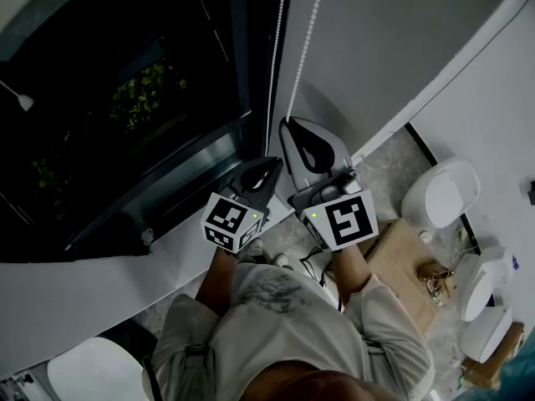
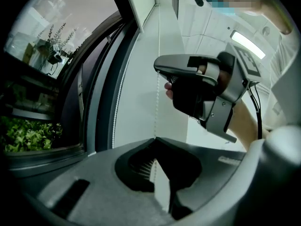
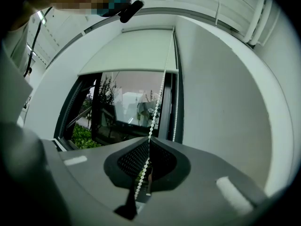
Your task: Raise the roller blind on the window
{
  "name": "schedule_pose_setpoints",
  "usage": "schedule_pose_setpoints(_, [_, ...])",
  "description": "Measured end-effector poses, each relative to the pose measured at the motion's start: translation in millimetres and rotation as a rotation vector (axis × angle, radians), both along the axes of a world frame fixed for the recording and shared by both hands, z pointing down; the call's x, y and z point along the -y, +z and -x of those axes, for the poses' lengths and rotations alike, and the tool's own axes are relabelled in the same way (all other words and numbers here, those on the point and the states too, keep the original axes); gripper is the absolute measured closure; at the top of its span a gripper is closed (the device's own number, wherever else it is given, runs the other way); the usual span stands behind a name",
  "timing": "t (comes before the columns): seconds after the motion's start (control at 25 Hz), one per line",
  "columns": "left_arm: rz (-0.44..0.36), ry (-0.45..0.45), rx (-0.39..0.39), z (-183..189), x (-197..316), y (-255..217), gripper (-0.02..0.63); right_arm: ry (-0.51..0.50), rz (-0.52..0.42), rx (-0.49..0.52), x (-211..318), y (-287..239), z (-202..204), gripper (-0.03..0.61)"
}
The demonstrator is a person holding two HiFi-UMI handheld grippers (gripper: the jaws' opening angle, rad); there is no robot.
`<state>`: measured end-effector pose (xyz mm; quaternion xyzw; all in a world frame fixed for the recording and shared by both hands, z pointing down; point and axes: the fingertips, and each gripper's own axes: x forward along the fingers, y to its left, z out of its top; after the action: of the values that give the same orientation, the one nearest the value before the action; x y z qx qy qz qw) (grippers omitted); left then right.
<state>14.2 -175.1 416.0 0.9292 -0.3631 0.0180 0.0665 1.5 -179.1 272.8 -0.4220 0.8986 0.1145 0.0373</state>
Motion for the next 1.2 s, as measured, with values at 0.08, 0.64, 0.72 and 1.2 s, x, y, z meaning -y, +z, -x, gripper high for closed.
schedule_pose_setpoints(0.08, [0.022, 0.0, 0.01, 0, 0, 13, 0.601, 0.0, 0.02, -0.009, 0, 12, 0, 0.565])
schedule_pose_setpoints(0.64, [0.123, 0.001, 0.033, -6, -3, 66, 0.601, 0.009, 0.072, -0.019, 1, 57, -1, 0.565])
schedule_pose_setpoints(0.72, [0.133, 0.001, 0.039, -7, -3, 74, 0.601, 0.006, 0.059, -0.026, 1, 61, 1, 0.565])
schedule_pose_setpoints(1.2, [0.187, -0.005, 0.073, -4, -7, 116, 0.601, 0.018, 0.177, -0.074, -5, 110, 1, 0.565])
